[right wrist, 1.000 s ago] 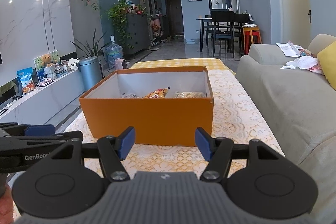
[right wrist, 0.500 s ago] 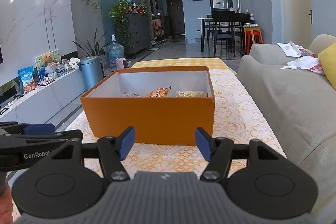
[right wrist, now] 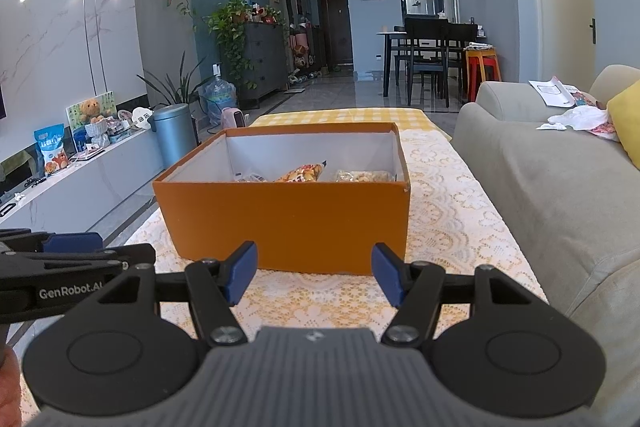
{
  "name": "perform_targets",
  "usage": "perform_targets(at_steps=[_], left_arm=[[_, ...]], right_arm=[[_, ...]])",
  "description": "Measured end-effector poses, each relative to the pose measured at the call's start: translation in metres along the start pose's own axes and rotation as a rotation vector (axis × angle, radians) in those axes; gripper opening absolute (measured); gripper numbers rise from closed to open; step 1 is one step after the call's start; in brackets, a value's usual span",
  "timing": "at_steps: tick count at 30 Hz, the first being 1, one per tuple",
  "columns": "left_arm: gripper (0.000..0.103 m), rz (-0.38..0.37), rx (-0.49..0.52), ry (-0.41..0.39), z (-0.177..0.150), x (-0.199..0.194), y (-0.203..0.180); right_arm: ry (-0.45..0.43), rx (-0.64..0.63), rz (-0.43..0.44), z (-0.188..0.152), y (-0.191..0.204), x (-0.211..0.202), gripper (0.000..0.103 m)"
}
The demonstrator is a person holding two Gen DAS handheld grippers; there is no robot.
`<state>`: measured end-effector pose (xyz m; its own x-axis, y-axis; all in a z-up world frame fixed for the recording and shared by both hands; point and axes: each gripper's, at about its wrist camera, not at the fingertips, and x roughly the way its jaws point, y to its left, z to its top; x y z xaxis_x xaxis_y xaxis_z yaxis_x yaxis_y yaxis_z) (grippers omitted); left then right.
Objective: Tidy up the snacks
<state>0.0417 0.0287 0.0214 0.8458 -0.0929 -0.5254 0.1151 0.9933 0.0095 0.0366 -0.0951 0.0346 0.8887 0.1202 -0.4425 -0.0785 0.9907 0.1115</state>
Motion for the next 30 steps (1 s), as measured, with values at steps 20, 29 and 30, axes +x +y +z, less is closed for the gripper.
perform_targets(at_steps=[20, 29, 30], left_arm=[[0.074, -0.007, -0.017, -0.029, 0.0024, -0.0030, -0.0037], [0.073, -0.024, -0.031, -0.019, 0.0032, -0.0008, -0.0009], [0.074, -0.022, -0.027, -0.019, 0.0032, -0.0005, -0.0016]], right_arm=[[0.015, -0.002, -0.002, -0.0021, -0.0036, 0.0047, 0.062], [0.019, -0.009, -0.006, -0.0040, -0.0035, 0.0088, 0.062], [0.020, -0.009, -0.007, -0.0046, -0.0036, 0.0090, 0.063]])
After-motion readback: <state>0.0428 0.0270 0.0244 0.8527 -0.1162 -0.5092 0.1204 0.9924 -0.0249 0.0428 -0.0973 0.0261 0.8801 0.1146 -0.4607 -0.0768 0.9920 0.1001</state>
